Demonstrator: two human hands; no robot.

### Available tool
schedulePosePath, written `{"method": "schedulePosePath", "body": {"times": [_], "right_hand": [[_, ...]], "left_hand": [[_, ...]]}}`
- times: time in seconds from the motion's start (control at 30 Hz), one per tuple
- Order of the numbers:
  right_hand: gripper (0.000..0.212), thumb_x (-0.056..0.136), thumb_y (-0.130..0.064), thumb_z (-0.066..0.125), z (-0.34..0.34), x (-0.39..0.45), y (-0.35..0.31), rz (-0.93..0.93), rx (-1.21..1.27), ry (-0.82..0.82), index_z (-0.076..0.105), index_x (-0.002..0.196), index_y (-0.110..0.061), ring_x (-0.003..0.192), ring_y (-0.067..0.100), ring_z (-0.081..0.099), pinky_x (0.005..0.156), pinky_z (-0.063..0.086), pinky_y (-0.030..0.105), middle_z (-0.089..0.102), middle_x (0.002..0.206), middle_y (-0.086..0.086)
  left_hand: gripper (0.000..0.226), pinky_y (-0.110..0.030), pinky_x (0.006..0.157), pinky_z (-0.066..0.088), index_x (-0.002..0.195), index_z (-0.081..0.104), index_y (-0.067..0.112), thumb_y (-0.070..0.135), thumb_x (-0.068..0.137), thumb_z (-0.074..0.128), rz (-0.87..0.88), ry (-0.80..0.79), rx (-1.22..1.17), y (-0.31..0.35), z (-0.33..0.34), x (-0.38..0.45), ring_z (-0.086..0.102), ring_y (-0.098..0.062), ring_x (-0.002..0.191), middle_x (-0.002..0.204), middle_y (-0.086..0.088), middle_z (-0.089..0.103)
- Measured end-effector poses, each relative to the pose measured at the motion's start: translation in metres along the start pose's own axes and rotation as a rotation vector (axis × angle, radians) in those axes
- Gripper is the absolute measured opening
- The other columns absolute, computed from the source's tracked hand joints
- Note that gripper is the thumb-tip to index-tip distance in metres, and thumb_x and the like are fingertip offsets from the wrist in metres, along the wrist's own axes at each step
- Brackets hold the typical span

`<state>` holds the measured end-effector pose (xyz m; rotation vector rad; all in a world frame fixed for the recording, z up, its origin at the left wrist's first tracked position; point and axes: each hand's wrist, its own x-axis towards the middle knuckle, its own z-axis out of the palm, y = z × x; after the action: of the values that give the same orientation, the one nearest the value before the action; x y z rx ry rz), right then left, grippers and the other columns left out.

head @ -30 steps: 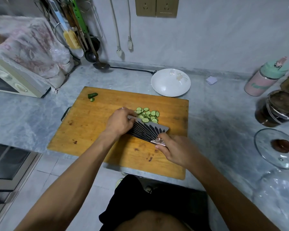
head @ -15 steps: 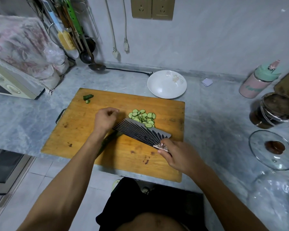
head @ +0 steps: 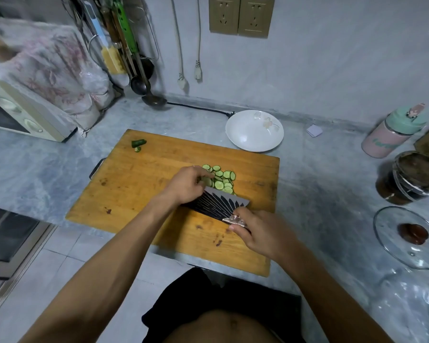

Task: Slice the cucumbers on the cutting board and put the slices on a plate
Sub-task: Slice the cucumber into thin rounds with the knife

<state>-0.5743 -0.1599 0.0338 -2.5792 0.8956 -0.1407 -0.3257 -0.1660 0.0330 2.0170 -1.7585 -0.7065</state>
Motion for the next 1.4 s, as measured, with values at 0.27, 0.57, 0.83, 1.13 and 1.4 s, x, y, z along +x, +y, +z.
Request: {"method": "schedulePosePath", "body": {"times": [0.27, 0.57, 0.83, 1.13, 1.4], "right_hand": [[0.023, 0.104, -0.031, 0.05, 0.01, 0.006, -0.017, 0.232, 0.592, 0.123, 0.067, 0.099, -0.016, 0.055, -0.005, 0.059, 0.051, 0.036, 0.015, 0.057, 0.061, -0.009], [0.042, 0.105, -0.036, 0.047, 0.009, 0.038, -0.041, 0.368, 0.983, 0.075, 0.055, 0.079, -0.004, 0.046, 0.022, 0.043, 0.04, 0.035, 0.027, 0.052, 0.061, 0.005], [0.036, 0.104, -0.039, 0.05, 0.035, 0.06, -0.065, 0.507, 1.123, -0.052, 0.059, 0.087, -0.009, 0.044, 0.014, 0.044, 0.039, 0.036, 0.025, 0.052, 0.063, 0.004], [0.039, 0.106, -0.037, 0.045, 0.032, 0.051, -0.048, 0.587, 1.028, 0.036, 0.058, 0.087, -0.006, 0.043, 0.013, 0.045, 0.04, 0.038, 0.025, 0.054, 0.061, 0.004], [0.041, 0.105, -0.04, 0.044, 0.024, 0.043, -0.034, 0.508, 0.875, 0.066, 0.053, 0.076, -0.012, 0.045, 0.018, 0.047, 0.042, 0.039, 0.029, 0.054, 0.062, 0.007]], "left_hand": [[0.03, -0.018, 0.087, 0.045, 0.104, 0.073, 0.014, 0.004, 0.086, 0.052, -0.101, 0.764, -0.308, -0.024, -0.015, -0.076, 0.058, -0.002, 0.102, 0.107, 0.003, 0.068], [0.043, -0.034, 0.081, 0.049, 0.132, 0.057, 0.026, 0.028, 0.09, 0.064, -0.304, 0.312, 0.087, -0.076, 0.034, -0.081, 0.058, -0.03, 0.102, 0.113, -0.008, 0.061], [0.042, -0.037, 0.08, 0.05, 0.133, 0.058, 0.017, 0.02, 0.091, 0.061, -0.453, 0.433, -0.011, -0.108, 0.021, -0.094, 0.058, -0.032, 0.098, 0.114, -0.013, 0.06], [0.04, -0.035, 0.08, 0.049, 0.128, 0.062, 0.02, 0.014, 0.088, 0.062, -0.404, 0.393, 0.013, -0.098, 0.029, -0.091, 0.059, -0.032, 0.099, 0.113, -0.01, 0.06], [0.044, -0.036, 0.081, 0.053, 0.133, 0.057, 0.026, 0.021, 0.089, 0.059, -0.271, 0.278, 0.086, -0.069, 0.046, -0.069, 0.057, -0.029, 0.107, 0.12, -0.005, 0.059]]}}
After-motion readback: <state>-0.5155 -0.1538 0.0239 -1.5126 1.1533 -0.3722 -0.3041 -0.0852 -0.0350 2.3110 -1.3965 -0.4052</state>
